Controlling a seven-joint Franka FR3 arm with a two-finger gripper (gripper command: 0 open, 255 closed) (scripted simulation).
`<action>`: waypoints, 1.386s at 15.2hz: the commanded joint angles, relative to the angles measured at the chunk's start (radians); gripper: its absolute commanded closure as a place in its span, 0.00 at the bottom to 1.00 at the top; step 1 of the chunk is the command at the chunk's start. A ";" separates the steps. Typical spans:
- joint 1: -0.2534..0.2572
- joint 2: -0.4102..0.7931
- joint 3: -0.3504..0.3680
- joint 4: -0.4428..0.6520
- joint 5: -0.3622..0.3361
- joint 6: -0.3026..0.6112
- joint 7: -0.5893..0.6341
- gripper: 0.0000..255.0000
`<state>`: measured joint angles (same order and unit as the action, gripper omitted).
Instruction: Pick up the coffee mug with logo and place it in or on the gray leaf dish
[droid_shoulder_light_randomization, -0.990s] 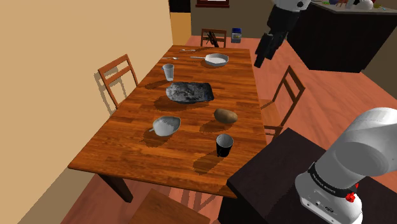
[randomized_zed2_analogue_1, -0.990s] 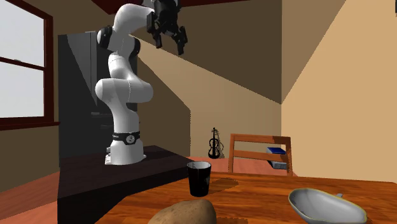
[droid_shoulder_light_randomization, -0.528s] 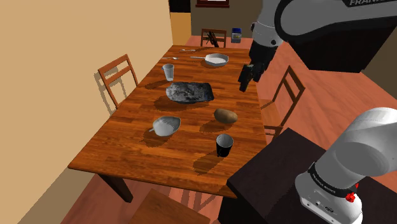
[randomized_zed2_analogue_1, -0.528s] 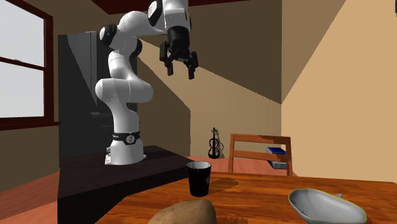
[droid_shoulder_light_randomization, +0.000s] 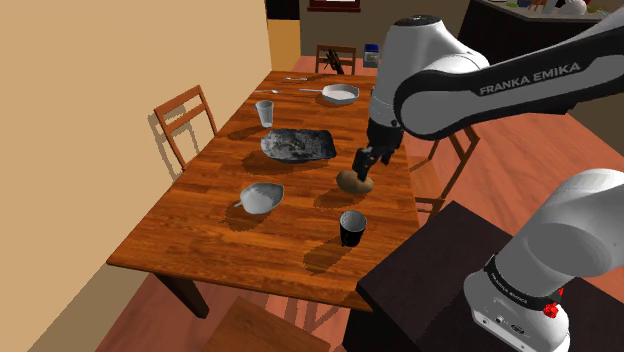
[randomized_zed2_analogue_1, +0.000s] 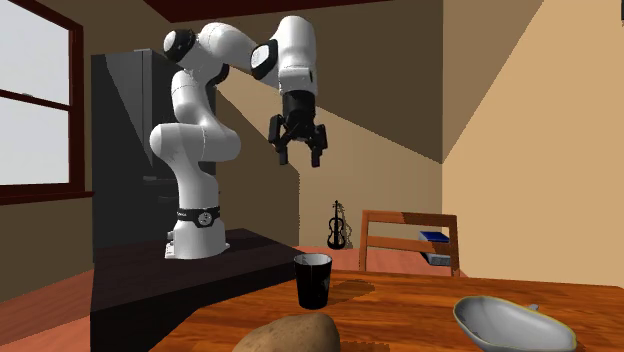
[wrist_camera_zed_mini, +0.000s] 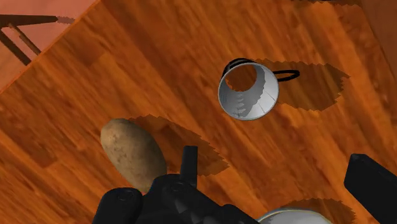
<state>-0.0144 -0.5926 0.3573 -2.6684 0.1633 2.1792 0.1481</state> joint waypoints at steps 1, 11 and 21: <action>-0.007 0.061 0.046 -0.014 -0.002 0.068 0.054 0.00; -0.149 0.470 0.290 -0.008 -0.245 0.391 0.448 0.00; -0.159 0.776 0.232 0.052 -0.716 0.512 0.843 0.00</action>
<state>-0.1821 0.1592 0.6049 -2.6228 -0.5106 2.6825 0.9588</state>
